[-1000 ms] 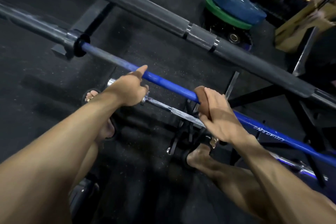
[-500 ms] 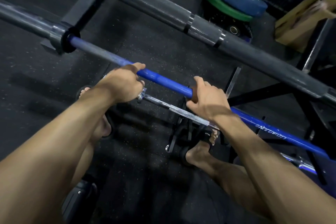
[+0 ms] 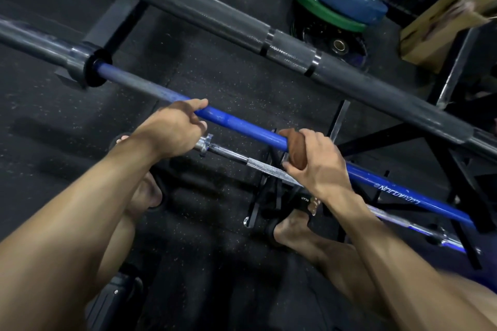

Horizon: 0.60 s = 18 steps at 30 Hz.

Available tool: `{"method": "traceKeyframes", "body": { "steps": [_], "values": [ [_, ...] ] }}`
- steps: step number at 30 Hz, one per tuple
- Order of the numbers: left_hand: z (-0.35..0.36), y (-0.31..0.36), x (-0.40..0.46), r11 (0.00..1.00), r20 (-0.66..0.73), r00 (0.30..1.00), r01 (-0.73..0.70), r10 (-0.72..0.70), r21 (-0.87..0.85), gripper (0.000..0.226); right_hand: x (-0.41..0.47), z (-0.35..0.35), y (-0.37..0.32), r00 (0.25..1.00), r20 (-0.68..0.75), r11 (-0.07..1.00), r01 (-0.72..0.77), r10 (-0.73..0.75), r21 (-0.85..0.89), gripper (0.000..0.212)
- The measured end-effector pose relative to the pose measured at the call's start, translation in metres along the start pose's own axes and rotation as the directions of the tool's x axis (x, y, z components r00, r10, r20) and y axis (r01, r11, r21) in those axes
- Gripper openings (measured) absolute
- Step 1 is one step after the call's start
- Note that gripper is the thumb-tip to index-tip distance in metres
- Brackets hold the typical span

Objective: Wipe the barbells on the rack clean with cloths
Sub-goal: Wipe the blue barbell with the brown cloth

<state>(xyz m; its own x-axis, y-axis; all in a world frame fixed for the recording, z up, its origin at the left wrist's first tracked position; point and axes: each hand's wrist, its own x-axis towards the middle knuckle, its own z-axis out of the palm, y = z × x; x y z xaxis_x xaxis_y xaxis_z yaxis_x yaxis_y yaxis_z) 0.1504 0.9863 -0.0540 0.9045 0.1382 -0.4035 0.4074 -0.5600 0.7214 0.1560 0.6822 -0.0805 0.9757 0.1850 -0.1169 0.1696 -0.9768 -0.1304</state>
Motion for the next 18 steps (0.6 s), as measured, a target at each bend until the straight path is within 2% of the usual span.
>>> {"method": "traceKeyframes", "body": {
  "steps": [3, 8, 12, 14, 16, 18],
  "values": [
    [-0.001, -0.004, 0.0, 0.999, 0.012, 0.999, -0.038, 0.038, 0.033, 0.043, 0.008, 0.004, -0.015, 0.997, -0.049, 0.99, -0.067, 0.062, -0.125, 0.05],
    [-0.002, -0.004, 0.003, 0.998, -0.038, 0.998, -0.054, 0.055, 0.029, 0.04, 0.015, 0.012, -0.04, 0.983, -0.11, 0.977, -0.161, 0.146, -0.139, 0.05],
    [-0.003, -0.011, 0.01, 0.995, -0.006, 0.995, -0.1, 0.1, -0.015, 0.04, 0.031, 0.015, -0.078, 0.986, -0.1, 0.982, -0.142, 0.13, -0.125, 0.048],
    [-0.002, -0.017, 0.012, 0.991, -0.013, 0.996, -0.093, 0.092, -0.097, 0.037, 0.036, 0.019, -0.097, 0.985, -0.138, 0.985, -0.117, 0.099, -0.126, 0.047],
    [0.003, -0.02, 0.013, 0.982, -0.044, 0.997, -0.077, 0.071, -0.17, 0.034, 0.038, 0.024, -0.105, 0.986, -0.161, 0.989, -0.072, 0.051, -0.127, 0.047],
    [0.005, -0.022, 0.015, 0.985, -0.069, 0.994, -0.092, 0.082, -0.147, 0.032, 0.037, 0.022, -0.1, 0.99, -0.135, 0.994, 0.015, -0.03, -0.112, 0.047]
  ]
}}
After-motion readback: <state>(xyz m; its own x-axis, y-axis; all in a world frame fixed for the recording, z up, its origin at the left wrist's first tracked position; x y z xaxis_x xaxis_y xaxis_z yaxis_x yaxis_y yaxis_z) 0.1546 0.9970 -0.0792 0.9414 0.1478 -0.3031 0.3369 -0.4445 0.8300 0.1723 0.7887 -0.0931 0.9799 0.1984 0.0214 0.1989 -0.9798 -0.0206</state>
